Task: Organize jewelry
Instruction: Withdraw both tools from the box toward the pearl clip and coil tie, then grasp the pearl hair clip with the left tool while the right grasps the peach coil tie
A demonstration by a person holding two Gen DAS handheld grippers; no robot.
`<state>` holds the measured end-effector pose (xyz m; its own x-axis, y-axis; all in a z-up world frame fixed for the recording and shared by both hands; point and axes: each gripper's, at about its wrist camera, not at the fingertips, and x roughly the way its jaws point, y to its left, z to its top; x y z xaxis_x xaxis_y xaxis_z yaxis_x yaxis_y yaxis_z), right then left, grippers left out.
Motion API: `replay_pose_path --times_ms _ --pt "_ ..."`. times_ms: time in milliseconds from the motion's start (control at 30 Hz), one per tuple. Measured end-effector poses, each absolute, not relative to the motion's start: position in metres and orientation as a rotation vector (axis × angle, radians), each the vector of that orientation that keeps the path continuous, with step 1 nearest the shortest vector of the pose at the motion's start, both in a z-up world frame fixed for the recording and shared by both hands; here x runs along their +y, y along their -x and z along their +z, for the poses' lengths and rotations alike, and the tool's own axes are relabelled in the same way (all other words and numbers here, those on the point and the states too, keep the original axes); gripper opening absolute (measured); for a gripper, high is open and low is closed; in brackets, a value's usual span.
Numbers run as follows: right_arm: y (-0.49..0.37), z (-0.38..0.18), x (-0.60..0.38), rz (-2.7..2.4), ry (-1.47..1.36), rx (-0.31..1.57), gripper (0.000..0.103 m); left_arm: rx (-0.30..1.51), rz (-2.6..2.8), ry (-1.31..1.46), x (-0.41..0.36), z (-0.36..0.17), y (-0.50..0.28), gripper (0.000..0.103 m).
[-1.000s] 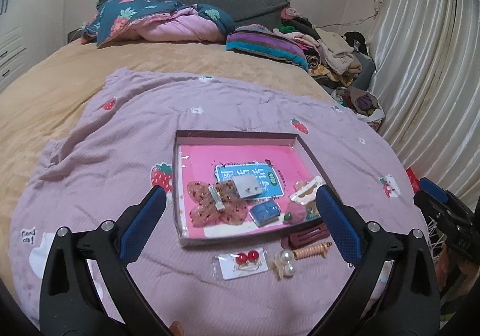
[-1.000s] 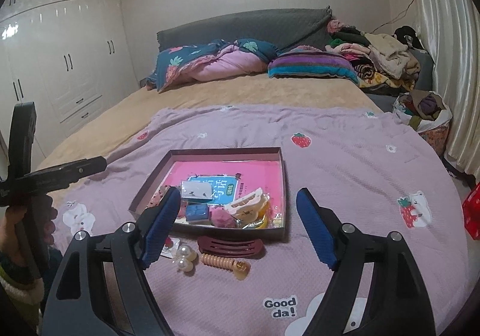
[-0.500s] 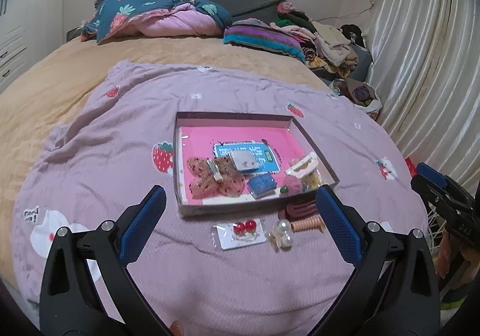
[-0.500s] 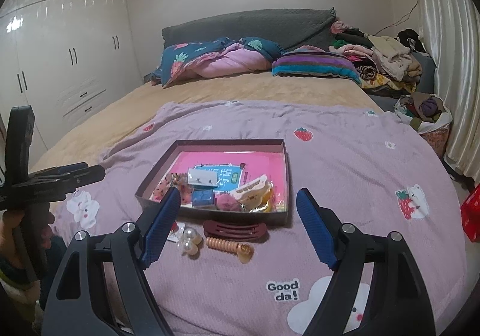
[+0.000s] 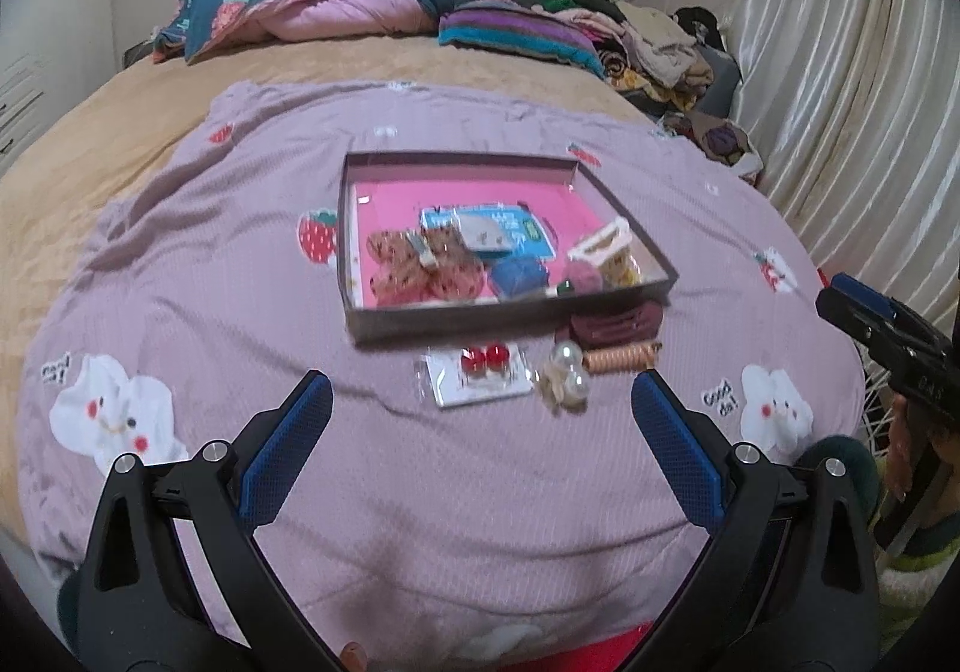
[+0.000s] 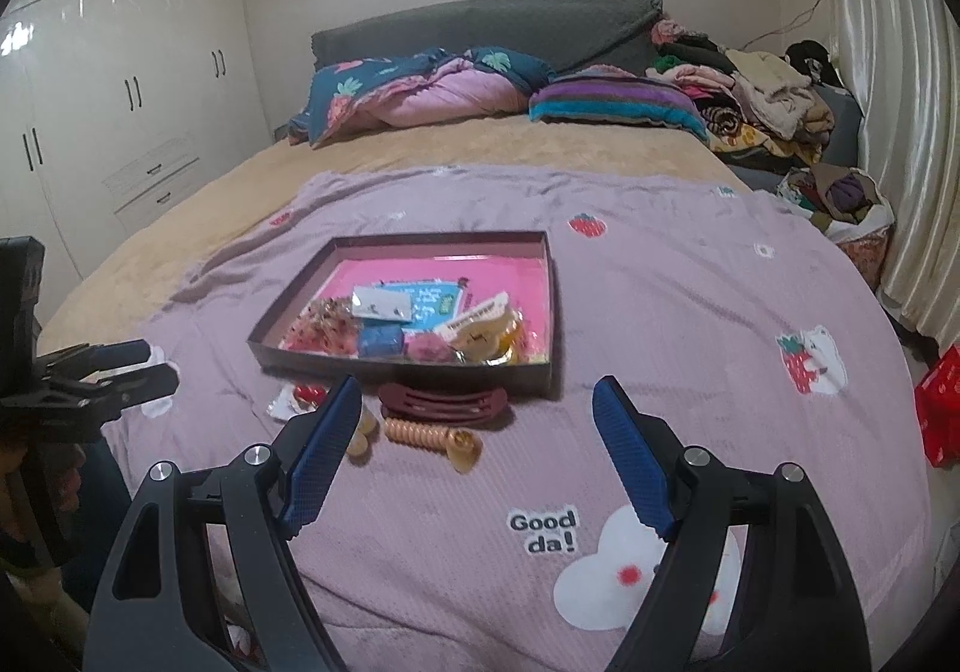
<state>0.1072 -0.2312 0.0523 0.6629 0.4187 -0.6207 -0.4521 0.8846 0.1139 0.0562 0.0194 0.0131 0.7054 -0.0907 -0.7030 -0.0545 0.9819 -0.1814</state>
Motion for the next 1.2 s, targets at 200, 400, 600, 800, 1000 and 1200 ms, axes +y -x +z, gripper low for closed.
replay_pose_path --times_ms 200,400,600,800,1000,1200 --pt "-0.106 0.039 -0.236 0.476 0.063 0.715 0.078 0.823 -0.054 0.167 0.005 -0.001 -0.052 0.093" --pt "-0.111 0.026 -0.24 0.453 0.076 0.742 0.078 0.857 -0.107 0.158 -0.009 -0.013 -0.054 0.083" --pt "-0.123 0.006 -0.243 0.439 0.082 0.792 0.078 0.892 -0.14 0.146 -0.023 -0.026 -0.067 0.071" --pt "-0.138 -0.012 -0.244 0.429 0.075 0.838 0.078 0.93 -0.172 0.118 -0.039 -0.04 -0.089 0.055" --pt "-0.15 -0.027 -0.239 0.433 0.105 0.867 0.078 0.97 -0.171 0.099 -0.051 -0.058 -0.116 0.053" --pt "-0.158 -0.042 -0.229 0.471 0.137 0.89 0.078 1.001 -0.156 0.122 -0.051 -0.072 -0.138 0.045"
